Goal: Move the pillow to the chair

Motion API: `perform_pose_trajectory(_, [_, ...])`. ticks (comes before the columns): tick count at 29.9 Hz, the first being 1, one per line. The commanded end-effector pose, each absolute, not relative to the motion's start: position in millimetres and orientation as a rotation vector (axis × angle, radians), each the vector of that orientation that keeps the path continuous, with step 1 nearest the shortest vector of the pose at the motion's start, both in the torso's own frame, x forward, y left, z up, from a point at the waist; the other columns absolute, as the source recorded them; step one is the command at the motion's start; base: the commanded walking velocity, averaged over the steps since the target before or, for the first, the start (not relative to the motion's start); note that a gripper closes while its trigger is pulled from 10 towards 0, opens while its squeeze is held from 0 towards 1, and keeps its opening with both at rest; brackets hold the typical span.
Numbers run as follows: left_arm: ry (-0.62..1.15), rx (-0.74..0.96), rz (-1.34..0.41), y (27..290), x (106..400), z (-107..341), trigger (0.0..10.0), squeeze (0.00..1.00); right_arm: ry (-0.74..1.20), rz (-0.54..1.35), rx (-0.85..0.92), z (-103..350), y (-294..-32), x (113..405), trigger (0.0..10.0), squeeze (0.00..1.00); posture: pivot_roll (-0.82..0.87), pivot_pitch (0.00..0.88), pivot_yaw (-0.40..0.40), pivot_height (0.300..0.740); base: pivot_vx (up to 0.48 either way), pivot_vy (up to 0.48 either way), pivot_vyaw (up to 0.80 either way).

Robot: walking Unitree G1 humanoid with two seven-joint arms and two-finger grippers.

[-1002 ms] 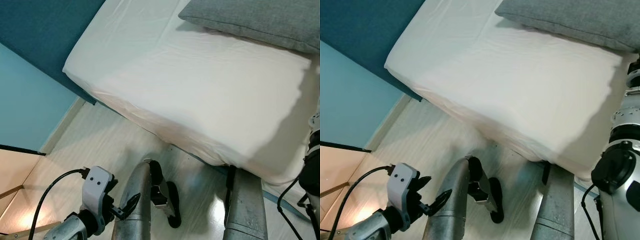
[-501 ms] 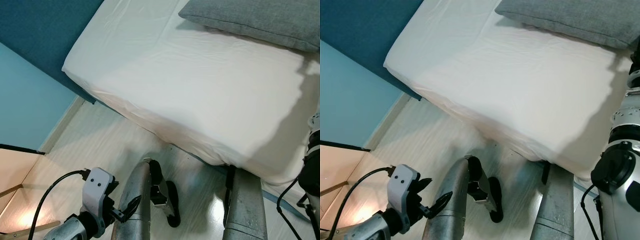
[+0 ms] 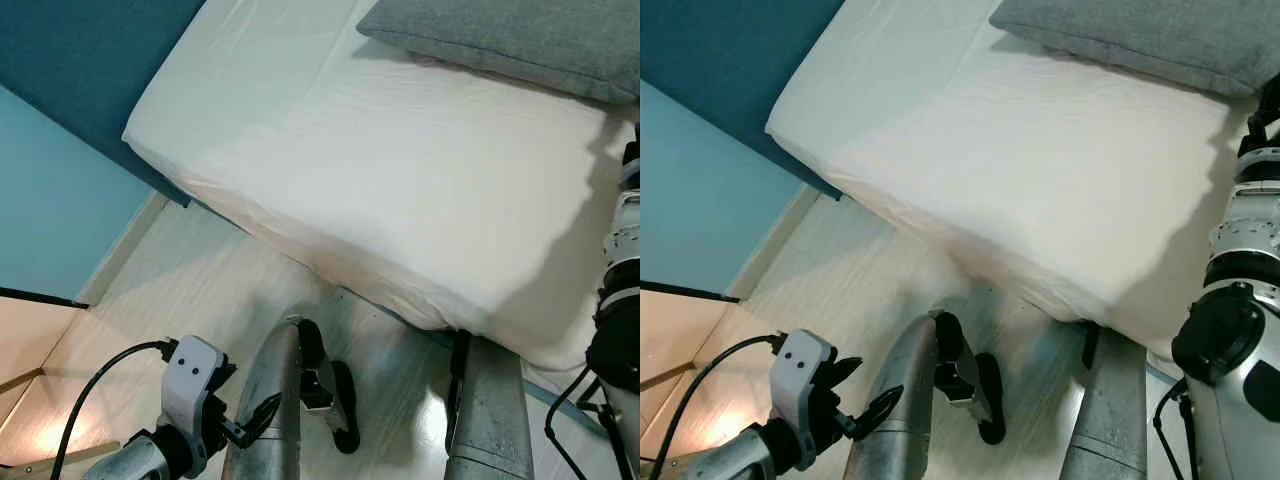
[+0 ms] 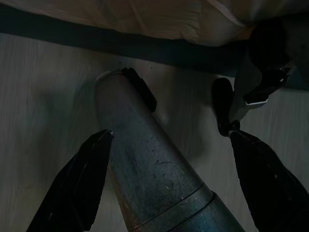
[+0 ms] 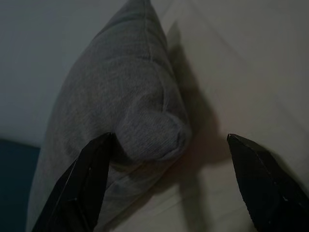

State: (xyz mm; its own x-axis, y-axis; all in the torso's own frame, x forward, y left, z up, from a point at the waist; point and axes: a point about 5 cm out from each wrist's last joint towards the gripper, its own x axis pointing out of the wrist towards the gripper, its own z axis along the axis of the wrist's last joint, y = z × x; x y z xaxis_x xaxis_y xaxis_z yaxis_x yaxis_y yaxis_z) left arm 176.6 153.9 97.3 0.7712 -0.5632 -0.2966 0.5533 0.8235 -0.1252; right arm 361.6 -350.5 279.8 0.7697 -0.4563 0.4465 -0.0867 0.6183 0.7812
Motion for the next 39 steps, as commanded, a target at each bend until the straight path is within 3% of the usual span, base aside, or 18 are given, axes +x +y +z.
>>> perform_pose_trajectory(1, [0.401, -0.019, -0.580, 164, 167, 89, 10.0, 0.00, -0.659, -0.221, 0.932, 271, -346, 364, 10.0, 0.00, 0.17, 0.686, 0.400, 0.576, 0.000, 0.000, 0.00])
perform_pose_trajectory(5, [0.403, -0.019, -0.579, 165, 167, 89, 10.0, 0.00, -0.670, -0.229, 0.926, 274, -349, 362, 10.0, 0.00, 0.17, 0.688, 0.400, 0.576, 0.000, 0.000, 0.00])
perform_pose_trajectory(6, [0.404, -0.019, -0.579, 165, 167, 89, 10.0, 0.00, -0.674, -0.230, 0.922, 274, -350, 362, 8.7, 0.00, 0.17, 0.688, 0.400, 0.576, 0.000, 0.000, 0.00])
perform_pose_trajectory(7, [0.405, -0.019, -0.579, 165, 167, 89, 10.0, 0.00, -0.690, -0.224, 0.917, 277, -351, 361, 0.0, 0.00, 0.17, 0.688, 0.400, 0.576, 0.000, 0.000, 0.00])
perform_pose_trajectory(26, [0.407, -0.015, -0.572, 168, 169, 89, 10.0, 0.00, -0.849, -0.140, 0.817, 309, -355, 352, 0.0, 0.00, 0.16, 0.684, 0.400, 0.576, 0.000, 0.000, 0.00])
perform_pose_trajectory(31, [0.405, -0.020, -0.572, 165, 171, 86, 10.0, 0.00, -0.733, -0.143, 0.730, 300, -341, 363, 0.0, 0.00, 0.14, 0.672, 0.400, 0.576, 0.000, 0.000, 0.00])
perform_pose_trajectory(35, [0.371, -0.048, -0.545, 158, 187, 79, 10.0, 0.00, -0.533, -0.055, 0.680, 261, -292, 385, 0.0, 0.00, 0.04, 0.607, 0.389, 0.576, 0.000, 0.000, 0.00])
perform_pose_trajectory(36, [0.371, -0.048, -0.545, 158, 187, 79, 10.0, 0.00, -0.533, -0.055, 0.680, 261, -292, 385, 0.0, 0.00, 0.04, 0.607, 0.389, 0.576, 0.000, 0.000, 0.00])
perform_pose_trajectory(39, [0.301, -0.083, -0.506, 148, 210, 81, 10.0, 0.00, -0.420, 0.111, 0.679, 230, -234, 394, 0.0, 0.00, -0.02, 0.542, 0.318, 0.576, 0.000, 0.000, 0.00])
